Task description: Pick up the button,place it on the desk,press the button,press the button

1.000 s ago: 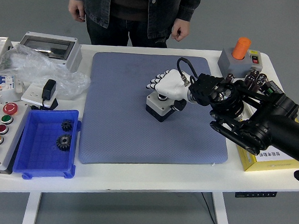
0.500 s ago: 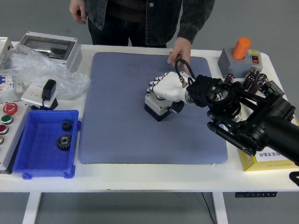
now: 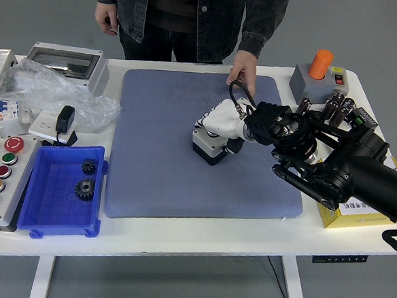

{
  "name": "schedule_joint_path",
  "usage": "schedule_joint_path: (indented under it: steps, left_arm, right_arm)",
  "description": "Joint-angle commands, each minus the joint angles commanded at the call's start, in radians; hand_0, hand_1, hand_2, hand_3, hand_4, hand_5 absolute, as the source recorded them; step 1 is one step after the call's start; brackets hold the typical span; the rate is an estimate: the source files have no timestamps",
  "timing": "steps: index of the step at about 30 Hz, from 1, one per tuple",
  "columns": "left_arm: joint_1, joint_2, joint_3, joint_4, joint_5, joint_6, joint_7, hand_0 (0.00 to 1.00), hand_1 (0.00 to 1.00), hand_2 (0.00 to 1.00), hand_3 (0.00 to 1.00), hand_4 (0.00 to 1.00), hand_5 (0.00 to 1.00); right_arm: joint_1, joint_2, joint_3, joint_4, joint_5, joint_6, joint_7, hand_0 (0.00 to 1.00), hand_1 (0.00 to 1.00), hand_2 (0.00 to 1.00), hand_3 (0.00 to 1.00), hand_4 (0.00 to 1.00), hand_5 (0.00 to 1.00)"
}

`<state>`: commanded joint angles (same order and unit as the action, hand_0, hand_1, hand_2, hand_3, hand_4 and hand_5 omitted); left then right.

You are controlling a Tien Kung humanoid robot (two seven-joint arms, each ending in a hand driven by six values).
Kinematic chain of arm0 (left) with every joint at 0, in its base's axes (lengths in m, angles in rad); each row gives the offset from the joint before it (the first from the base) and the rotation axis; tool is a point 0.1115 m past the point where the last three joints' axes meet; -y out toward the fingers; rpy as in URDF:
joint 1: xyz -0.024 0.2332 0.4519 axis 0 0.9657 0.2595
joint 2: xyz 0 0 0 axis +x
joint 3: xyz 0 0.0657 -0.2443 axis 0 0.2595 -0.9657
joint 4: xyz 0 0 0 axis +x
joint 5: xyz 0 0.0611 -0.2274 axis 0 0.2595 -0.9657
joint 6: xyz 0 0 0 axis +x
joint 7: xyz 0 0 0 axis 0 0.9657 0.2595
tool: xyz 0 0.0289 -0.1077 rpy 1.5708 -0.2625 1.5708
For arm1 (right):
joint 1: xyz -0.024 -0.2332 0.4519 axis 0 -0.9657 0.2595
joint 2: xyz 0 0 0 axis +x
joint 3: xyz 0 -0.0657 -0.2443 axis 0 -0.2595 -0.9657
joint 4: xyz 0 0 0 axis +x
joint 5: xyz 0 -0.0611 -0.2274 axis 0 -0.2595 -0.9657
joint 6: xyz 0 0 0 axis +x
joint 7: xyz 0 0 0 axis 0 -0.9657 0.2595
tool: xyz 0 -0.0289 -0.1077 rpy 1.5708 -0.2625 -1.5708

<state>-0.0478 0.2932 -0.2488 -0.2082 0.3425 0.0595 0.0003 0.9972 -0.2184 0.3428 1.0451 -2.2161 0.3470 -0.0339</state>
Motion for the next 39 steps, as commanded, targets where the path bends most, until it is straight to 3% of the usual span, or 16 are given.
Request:
schedule_joint_path:
  steps: [8,10,11,16,22,32,39]
  left_arm:
    - [0.002,-0.002,-0.005,0.0,0.008,-0.003,-0.002,0.586,0.623,0.604,0.613,0.589,0.383]
    - [0.003,-0.003,-0.005,0.0,0.009,-0.004,-0.002,0.586,0.623,0.604,0.613,0.589,0.383]
    - [0.004,-0.003,-0.006,0.0,0.01,-0.004,-0.003,0.586,0.624,0.604,0.612,0.592,0.391]
    - [0.009,-0.005,-0.004,0.0,0.009,-0.006,-0.005,0.586,0.624,0.604,0.612,0.592,0.391]
    - [0.013,-0.005,-0.003,0.0,0.01,-0.008,-0.008,0.586,0.623,0.604,0.613,0.591,0.393]
    - [0.016,-0.006,0.001,0.001,0.007,-0.014,-0.014,0.587,0.623,0.604,0.613,0.582,0.404]
    - [0.017,-0.005,0.005,0.001,0.003,-0.016,-0.018,0.587,0.624,0.604,0.613,0.583,0.403]
  right_arm:
    - [0.033,-0.018,-0.056,0.081,0.189,0.006,-0.127,0.71,0.631,0.672,0.535,0.631,0.002]
    - [0.04,-0.019,-0.063,0.091,0.232,0.011,-0.149,0.71,0.631,0.672,0.535,0.631,0.002]
    - [0.043,-0.02,-0.067,0.096,0.263,0.015,-0.167,0.637,0.624,0.667,0.542,0.629,0.002]
    - [0.056,-0.022,-0.093,0.106,0.404,0.004,-0.251,0.637,0.624,0.667,0.542,0.629,0.002]
    - [0.068,-0.02,-0.132,0.096,0.591,-0.066,-0.361,0.64,0.63,0.675,0.542,0.613,0.002]
    - [0.083,-0.016,-0.198,0.055,0.901,-0.269,-0.539,0.568,0.631,0.679,0.54,0.587,0.002]
    - [0.088,-0.024,-0.22,0.073,1.006,-0.334,-0.594,0.56,0.637,0.685,0.525,0.577,0.002]
